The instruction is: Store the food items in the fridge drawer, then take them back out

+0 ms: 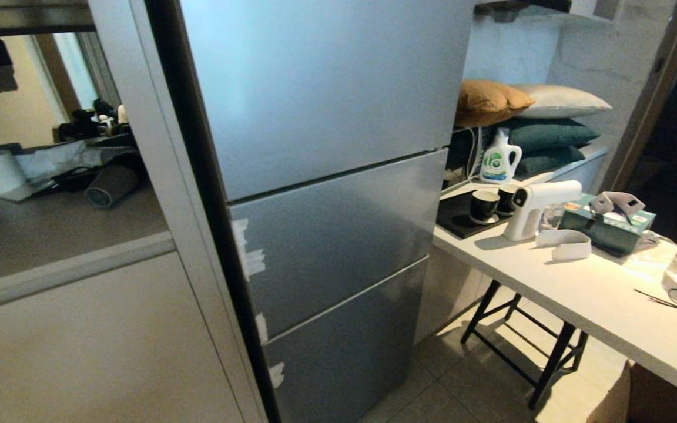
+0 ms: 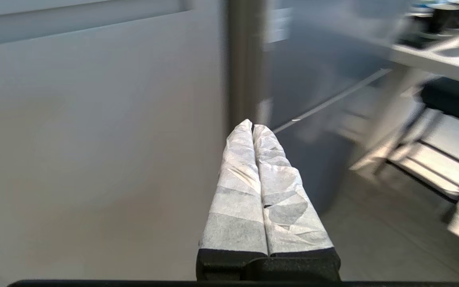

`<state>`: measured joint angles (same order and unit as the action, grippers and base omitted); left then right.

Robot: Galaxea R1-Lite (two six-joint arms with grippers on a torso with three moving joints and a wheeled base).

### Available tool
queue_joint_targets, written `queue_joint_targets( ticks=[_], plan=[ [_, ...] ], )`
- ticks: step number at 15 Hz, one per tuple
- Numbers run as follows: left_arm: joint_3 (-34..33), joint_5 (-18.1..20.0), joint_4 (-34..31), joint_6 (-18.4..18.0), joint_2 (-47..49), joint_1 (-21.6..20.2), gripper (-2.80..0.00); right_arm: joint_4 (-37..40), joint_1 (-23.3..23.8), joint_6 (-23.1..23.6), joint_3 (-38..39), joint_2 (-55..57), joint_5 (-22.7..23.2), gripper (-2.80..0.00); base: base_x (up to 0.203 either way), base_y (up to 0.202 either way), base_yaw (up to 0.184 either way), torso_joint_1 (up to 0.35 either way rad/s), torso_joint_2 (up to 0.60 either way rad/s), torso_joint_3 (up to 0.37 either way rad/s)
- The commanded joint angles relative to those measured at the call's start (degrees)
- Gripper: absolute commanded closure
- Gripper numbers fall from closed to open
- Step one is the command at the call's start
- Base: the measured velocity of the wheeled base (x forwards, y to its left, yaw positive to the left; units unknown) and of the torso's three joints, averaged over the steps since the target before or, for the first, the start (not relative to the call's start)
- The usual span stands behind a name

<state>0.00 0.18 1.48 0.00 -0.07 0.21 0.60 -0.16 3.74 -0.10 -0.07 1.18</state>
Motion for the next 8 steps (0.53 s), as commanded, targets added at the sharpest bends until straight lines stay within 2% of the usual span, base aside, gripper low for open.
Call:
queue_joint_targets(
  ticks=[1, 8],
  plan=[
    [-0.62, -0.01, -0.03, 0.0, 0.07, -0.03, 0.0, 0.02, -0.02, -0.14, 0.01, 0.16, -0.04, 0.0, 0.006, -0.01, 0.137, 0.001, 0.0, 0.007],
    [-0.62, -0.01, 0.02, 0.0, 0.07, 0.06, 0.0, -0.07, -0.02, -1.28, 0.01, 0.07, -0.3, 0.0, -0.001, -0.009, 0.177, 0.002, 0.0, 0.002]
  ],
)
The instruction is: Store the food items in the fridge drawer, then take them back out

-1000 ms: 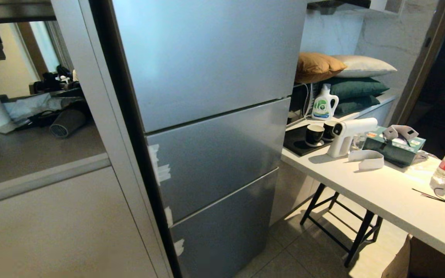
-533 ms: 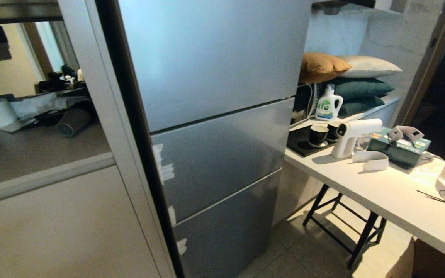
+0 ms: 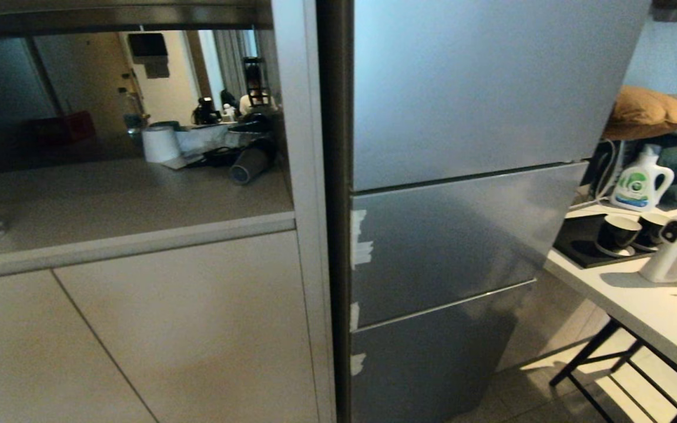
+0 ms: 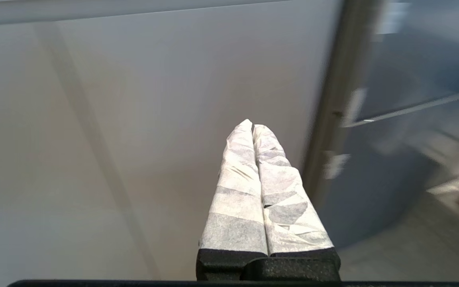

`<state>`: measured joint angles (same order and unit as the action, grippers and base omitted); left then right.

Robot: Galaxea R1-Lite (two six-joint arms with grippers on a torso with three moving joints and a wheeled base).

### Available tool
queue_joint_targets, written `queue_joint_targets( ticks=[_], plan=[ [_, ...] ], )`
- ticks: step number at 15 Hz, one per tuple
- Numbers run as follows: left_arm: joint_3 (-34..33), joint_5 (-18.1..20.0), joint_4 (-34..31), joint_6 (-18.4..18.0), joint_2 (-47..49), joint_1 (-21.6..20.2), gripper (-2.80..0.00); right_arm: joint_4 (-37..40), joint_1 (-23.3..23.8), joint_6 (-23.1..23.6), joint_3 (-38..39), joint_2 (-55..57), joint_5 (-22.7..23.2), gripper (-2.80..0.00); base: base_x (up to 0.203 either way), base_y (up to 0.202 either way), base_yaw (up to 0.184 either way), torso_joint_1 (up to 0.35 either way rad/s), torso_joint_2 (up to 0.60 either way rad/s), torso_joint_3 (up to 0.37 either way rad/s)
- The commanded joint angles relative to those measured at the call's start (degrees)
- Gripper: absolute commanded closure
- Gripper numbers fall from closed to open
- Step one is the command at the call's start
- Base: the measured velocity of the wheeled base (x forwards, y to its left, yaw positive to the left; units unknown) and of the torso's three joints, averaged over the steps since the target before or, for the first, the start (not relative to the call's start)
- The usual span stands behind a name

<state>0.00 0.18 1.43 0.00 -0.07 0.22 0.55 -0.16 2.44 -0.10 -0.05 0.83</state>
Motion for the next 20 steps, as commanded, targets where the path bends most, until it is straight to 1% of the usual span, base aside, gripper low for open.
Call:
queue_joint_targets(
  ticks=[1, 8, 20],
  plan=[
    [-0.62, -0.01, 0.07, 0.0, 0.07, -0.04, 0.0, -0.02, -0.02, -0.07, 0.01, 0.14, -0.04, 0.0, 0.0, -0.009, 0.174, 0.004, 0.01, 0.002],
    [-0.62, -0.01, -0.02, 0.0, 0.07, -0.04, 0.0, -0.02, -0.02, -1.04, -0.08, 0.14, -0.04, 0.0, 0.0, -0.008, 0.151, 0.001, 0.0, 0.003],
    [-0.62, -0.01, 0.07, 0.0, 0.07, -0.04, 0.0, -0.02, -0.02, -1.11, -0.08, 0.13, 0.05, 0.0, 0.0, 0.0, 0.005, 0.0, 0.0, 0.0]
  ],
)
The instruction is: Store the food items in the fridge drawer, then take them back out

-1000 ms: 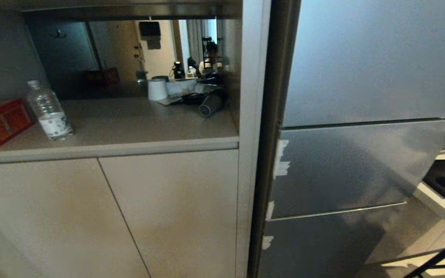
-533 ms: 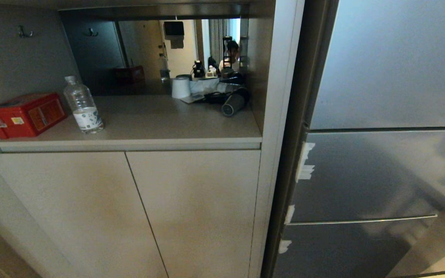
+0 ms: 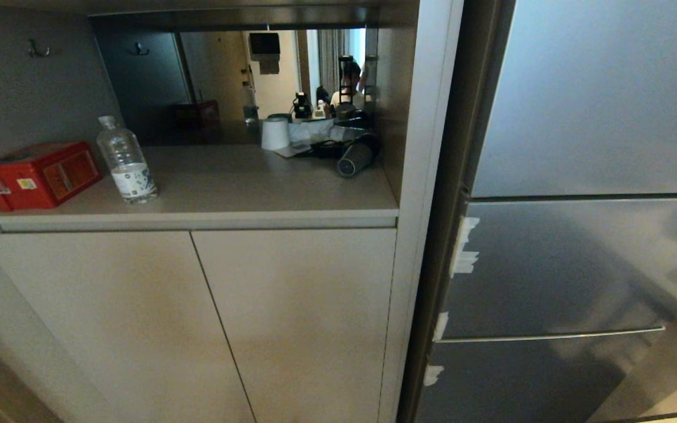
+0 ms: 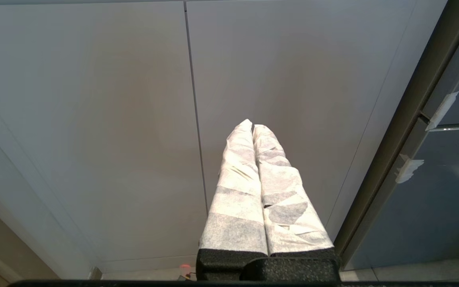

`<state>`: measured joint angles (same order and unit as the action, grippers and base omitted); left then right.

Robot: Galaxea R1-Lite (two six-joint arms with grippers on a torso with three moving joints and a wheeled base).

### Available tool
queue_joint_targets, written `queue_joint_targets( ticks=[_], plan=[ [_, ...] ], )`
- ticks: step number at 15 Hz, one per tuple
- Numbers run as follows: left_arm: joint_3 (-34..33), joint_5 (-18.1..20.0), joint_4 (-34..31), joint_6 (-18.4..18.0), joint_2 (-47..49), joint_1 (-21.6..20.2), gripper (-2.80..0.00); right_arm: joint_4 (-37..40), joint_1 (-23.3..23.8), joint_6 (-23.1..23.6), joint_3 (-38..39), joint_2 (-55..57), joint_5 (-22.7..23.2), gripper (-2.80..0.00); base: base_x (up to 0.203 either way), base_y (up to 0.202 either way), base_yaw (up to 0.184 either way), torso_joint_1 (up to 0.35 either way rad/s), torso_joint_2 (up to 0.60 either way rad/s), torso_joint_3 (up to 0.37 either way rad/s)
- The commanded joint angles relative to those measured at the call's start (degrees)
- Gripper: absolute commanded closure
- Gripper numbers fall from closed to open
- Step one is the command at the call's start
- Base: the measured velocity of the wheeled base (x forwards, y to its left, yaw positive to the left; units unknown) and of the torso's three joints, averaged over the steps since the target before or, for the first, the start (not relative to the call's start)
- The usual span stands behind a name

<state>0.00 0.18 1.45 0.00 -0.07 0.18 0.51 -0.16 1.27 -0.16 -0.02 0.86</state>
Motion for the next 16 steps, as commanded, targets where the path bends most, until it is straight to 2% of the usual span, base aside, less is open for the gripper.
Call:
queue_joint_targets(
  ticks=[1, 3, 16],
  plan=[
    [-0.62, -0.01, 0.04, 0.0, 0.07, -0.01, 0.0, 0.02, -0.02, -0.48, 0.02, 0.07, -0.05, 0.0, 0.0, 0.0, 0.0, 0.0, 0.0, 0.0],
    [-0.62, -0.01, 0.04, 0.0, 0.07, 0.08, 0.0, -0.07, -0.02, -3.09, -0.02, 0.1, -1.12, 0.0, 0.0, 0.0, 0.0, 0.0, 0.0, 0.0],
    [-0.62, -0.01, -0.04, 0.0, 0.07, -0.01, 0.0, -0.25, -0.02, -3.29, 0.03, 0.11, -1.22, 0.0, 0.0, 0.0, 0.0, 0.0, 0.0, 0.0]
  ],
)
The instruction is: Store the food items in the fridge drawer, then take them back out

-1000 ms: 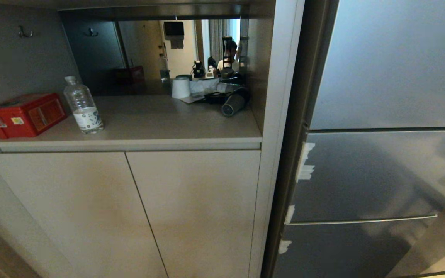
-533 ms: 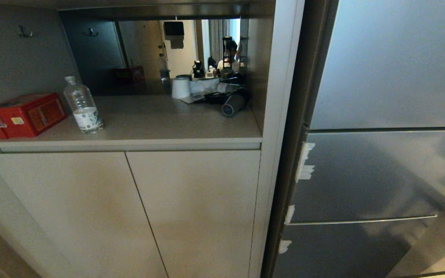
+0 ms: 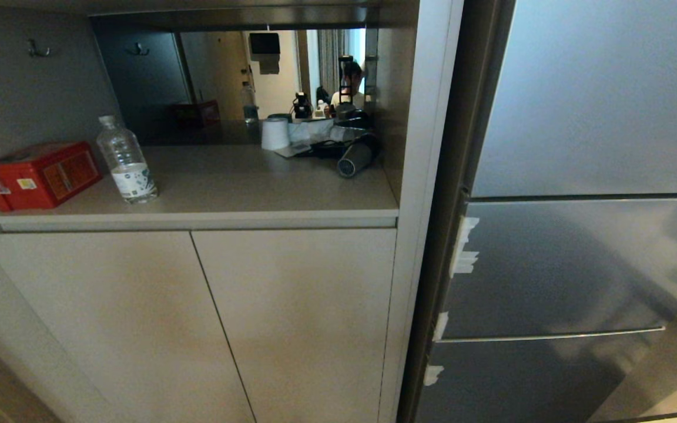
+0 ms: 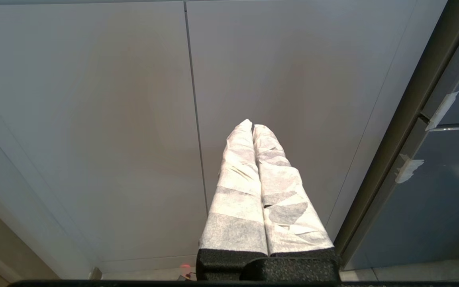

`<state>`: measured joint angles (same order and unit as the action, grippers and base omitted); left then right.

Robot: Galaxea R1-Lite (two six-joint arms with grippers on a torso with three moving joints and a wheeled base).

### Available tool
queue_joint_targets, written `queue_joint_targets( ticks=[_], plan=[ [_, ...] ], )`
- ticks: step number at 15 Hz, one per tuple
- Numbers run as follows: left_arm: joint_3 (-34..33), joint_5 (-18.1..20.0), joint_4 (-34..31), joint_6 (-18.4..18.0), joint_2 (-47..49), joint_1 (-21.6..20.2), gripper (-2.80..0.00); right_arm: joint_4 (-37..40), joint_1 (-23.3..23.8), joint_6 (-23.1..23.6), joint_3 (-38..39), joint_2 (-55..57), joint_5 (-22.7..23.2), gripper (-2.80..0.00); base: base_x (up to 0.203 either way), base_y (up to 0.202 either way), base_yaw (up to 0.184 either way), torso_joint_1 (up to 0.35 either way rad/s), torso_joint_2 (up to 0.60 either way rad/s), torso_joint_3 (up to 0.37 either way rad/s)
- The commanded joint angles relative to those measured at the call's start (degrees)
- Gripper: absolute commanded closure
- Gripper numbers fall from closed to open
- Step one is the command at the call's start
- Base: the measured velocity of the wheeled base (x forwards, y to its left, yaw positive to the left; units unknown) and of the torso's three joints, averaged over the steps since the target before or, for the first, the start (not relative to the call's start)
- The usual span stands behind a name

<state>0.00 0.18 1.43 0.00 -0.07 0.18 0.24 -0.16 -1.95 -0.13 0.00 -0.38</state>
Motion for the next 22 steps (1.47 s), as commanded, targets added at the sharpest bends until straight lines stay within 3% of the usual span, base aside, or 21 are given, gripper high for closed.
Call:
queue_joint_targets(
  ticks=[1, 6, 19, 22],
  plan=[
    [-0.62, -0.01, 0.07, 0.0, 0.07, -0.01, 0.0, 0.02, -0.02, -0.04, 0.01, 0.09, -0.02, 0.0, 0.0, 0.0, 0.0, 0.0, 0.0, 0.0],
    [-0.62, -0.01, 0.07, 0.0, 0.07, -0.01, 0.0, 0.02, -0.02, 0.2, 0.05, 0.09, -0.06, 0.0, 0.001, 0.0, -0.021, 0.0, 0.0, 0.001],
    [-0.52, 0.03, 0.75, -0.32, 0.07, 0.01, 0.0, 0.02, -0.02, 0.15, 0.05, 0.09, -0.15, 0.0, 0.001, 0.008, -0.171, 0.003, 0.0, 0.001],
    [7.91, 1.52, 0.07, 0.31, 1.7, 0.03, 0.0, 0.02, -0.02, 0.01, 0.05, 0.09, -0.15, 0.0, 0.0, 0.005, -0.053, 0.002, 0.0, 0.004]
  ],
)
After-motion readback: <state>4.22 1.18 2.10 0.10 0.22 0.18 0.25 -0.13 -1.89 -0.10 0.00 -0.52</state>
